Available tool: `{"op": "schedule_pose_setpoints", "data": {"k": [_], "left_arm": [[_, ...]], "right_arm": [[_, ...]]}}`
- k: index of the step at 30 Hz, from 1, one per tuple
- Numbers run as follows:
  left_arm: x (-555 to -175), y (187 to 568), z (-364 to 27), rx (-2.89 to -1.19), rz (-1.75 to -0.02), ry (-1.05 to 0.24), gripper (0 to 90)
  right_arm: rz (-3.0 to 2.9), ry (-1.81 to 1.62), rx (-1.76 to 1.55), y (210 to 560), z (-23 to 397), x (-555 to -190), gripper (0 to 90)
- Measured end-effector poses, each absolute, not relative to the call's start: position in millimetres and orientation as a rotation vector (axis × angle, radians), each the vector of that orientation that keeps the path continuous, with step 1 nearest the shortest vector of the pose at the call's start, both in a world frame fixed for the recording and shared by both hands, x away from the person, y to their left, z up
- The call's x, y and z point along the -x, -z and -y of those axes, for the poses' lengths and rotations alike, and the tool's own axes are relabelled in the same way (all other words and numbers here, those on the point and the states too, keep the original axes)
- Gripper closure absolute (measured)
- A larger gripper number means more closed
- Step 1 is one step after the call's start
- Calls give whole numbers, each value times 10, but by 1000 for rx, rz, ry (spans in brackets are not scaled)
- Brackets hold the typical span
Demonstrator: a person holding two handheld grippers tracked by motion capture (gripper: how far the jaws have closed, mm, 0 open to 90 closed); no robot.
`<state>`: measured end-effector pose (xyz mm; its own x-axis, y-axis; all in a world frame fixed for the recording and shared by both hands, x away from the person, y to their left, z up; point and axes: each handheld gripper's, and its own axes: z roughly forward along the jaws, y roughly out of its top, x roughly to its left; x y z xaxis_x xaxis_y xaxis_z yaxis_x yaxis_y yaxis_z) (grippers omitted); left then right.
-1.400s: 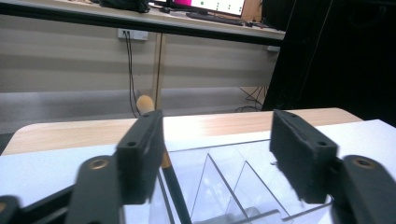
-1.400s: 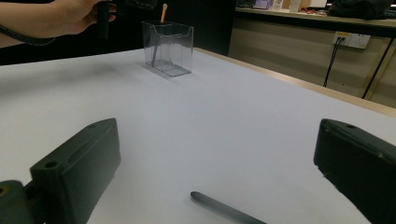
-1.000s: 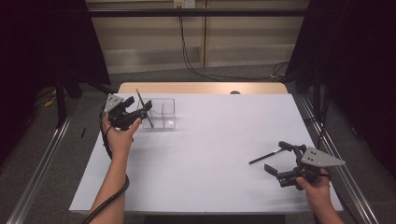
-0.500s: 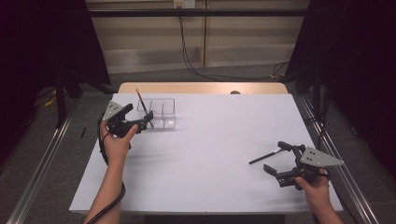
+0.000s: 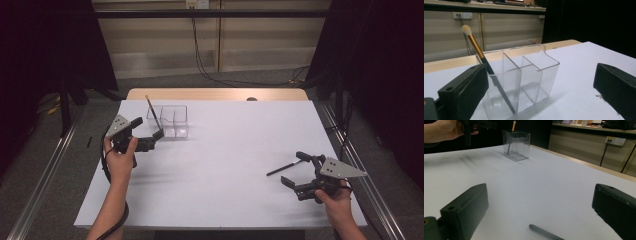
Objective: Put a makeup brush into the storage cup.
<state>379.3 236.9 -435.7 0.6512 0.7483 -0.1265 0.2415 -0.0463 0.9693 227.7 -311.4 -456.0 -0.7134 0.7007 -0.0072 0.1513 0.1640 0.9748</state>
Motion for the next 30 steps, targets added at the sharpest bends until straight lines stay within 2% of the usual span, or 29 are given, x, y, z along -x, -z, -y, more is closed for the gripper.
{"op": "schedule_pose_setpoints", "data": {"k": [30], "left_arm": [[-3366, 4408, -2438, -1681, -709, -448, 0]], "right_arm": [[-1980, -1575, -801, 4553, 3098, -2279, 0]]}}
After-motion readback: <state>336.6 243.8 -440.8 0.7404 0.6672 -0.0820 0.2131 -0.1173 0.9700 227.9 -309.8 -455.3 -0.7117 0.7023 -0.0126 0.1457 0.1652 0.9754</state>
